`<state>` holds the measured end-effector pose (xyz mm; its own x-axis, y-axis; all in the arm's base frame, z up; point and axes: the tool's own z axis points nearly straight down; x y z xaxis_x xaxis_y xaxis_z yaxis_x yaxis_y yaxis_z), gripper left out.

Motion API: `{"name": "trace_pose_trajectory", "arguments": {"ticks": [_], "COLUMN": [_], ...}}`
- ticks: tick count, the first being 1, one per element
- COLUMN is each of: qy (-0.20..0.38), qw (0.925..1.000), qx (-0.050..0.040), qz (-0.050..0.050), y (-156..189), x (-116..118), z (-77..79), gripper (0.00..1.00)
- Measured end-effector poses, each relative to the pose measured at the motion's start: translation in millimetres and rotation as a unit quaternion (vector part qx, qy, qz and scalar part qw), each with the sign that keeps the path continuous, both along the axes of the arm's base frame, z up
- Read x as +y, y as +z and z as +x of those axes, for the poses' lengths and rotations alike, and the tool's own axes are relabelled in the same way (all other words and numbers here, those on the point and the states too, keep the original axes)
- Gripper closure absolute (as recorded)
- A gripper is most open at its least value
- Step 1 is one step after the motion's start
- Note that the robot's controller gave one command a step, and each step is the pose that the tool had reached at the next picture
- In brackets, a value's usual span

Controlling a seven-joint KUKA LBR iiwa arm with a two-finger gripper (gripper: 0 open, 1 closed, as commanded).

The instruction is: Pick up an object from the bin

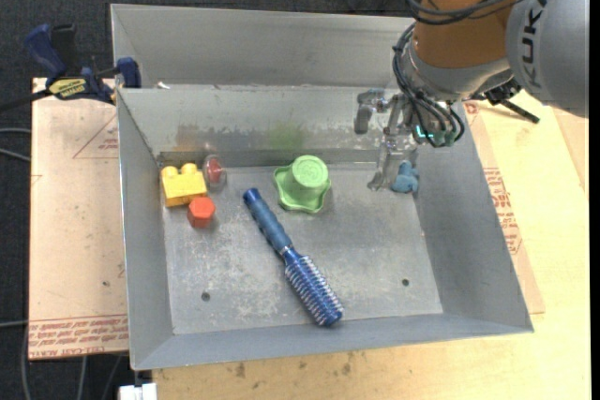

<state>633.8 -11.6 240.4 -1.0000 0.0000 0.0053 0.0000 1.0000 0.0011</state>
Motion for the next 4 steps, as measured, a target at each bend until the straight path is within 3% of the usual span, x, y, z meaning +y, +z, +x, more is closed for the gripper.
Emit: {"name": "trace_pose_trajectory", "arguments": {"ticks": [1,2,3,4], "qy": [0.048,0.151,0.121,0.120], "qw": [0.9988,0.9886,0.9927,0.9928], "qx": [-0.0007,-0.0024,-0.0059,-0.0052], "qz": [-0.001,0.001,0.000,0.000], "y": [-60.3,-152.0,-147.6,-147.9], "x": [-110.0,-131.3,-134.4,-134.5], "z": [-35.3,2.8,22.8,22.3], "gripper": [0.00,0.00,0.00,1.00]}}
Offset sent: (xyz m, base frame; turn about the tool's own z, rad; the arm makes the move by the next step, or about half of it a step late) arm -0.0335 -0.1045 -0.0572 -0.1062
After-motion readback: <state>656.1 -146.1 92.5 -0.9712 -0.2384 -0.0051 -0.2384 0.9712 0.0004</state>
